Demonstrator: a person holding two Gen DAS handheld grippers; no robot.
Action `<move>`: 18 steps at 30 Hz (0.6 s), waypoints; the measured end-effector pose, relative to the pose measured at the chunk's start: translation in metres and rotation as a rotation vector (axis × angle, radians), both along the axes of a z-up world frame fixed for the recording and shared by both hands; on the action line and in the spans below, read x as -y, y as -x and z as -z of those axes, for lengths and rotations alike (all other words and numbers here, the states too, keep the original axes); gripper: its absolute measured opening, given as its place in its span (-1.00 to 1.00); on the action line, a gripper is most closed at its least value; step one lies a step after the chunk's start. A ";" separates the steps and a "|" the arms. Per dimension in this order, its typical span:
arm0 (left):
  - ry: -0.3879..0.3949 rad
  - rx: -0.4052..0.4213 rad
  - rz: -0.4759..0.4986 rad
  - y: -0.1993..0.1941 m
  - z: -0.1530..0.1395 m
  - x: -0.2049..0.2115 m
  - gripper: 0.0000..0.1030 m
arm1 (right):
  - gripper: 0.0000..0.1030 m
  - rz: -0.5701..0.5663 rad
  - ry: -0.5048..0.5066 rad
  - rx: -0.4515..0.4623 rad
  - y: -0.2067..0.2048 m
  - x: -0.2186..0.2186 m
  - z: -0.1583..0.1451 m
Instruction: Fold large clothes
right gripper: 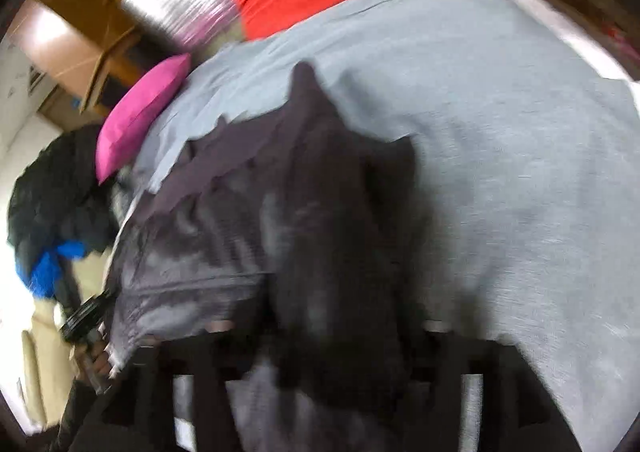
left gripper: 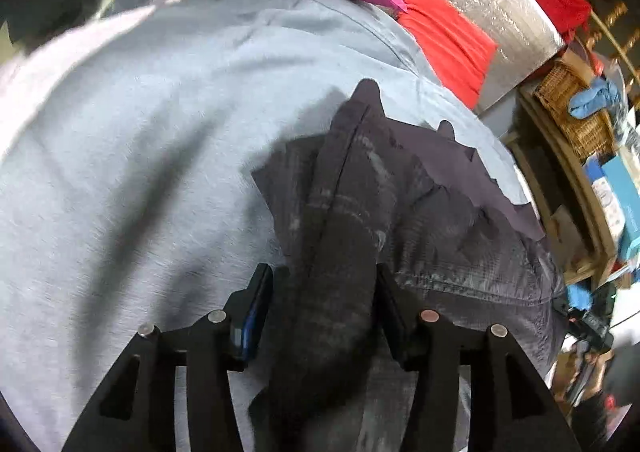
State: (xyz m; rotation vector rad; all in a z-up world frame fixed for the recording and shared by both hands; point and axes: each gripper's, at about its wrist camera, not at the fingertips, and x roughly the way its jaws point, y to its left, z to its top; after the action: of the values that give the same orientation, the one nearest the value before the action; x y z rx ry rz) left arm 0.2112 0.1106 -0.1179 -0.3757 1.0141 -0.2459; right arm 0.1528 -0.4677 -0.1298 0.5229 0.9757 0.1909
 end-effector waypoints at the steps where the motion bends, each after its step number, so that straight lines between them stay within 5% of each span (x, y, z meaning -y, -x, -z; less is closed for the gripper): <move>1: -0.054 0.014 -0.005 0.002 -0.009 0.002 0.04 | 0.28 0.006 -0.004 0.002 0.002 0.004 -0.004; 5: -0.242 0.105 -0.035 0.021 -0.044 0.011 0.04 | 0.28 0.089 0.004 0.062 0.021 0.018 -0.039; 11: -0.310 0.255 0.011 0.050 -0.081 0.048 0.15 | 0.38 -0.023 -0.031 0.264 0.039 -0.035 -0.098; 15: -0.356 0.260 0.031 0.055 -0.068 0.072 0.22 | 0.39 -0.100 -0.045 0.227 0.018 -0.068 -0.081; 18: -0.399 0.197 0.026 0.049 -0.045 0.082 0.22 | 0.39 -0.032 0.018 0.105 -0.003 -0.066 -0.038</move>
State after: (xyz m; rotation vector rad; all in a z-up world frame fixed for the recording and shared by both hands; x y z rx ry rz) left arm 0.1621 0.0286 -0.0730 0.0246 0.8491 -0.0968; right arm 0.1556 -0.4020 -0.0918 0.4766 0.8829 0.2357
